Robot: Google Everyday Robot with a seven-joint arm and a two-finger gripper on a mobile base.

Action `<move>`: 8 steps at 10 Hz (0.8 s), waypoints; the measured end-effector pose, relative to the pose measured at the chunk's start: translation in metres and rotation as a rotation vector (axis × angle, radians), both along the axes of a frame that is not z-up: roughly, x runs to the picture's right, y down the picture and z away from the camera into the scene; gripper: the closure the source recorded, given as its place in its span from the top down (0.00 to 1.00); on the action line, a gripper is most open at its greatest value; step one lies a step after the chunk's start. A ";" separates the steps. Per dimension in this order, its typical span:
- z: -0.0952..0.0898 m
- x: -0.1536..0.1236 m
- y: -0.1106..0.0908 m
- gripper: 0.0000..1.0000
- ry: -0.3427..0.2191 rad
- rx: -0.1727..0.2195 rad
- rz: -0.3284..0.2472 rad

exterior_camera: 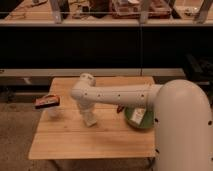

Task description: Wipe the white sponge on the table

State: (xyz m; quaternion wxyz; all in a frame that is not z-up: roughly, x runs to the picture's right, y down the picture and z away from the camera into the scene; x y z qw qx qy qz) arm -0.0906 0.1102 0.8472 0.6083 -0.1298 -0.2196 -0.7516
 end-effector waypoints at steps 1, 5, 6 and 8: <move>0.011 0.020 -0.002 0.46 0.028 -0.010 0.028; 0.018 0.068 -0.007 0.46 0.064 -0.006 0.105; 0.015 0.079 -0.001 0.46 0.070 -0.006 0.110; 0.015 0.115 0.034 0.46 0.112 -0.022 0.098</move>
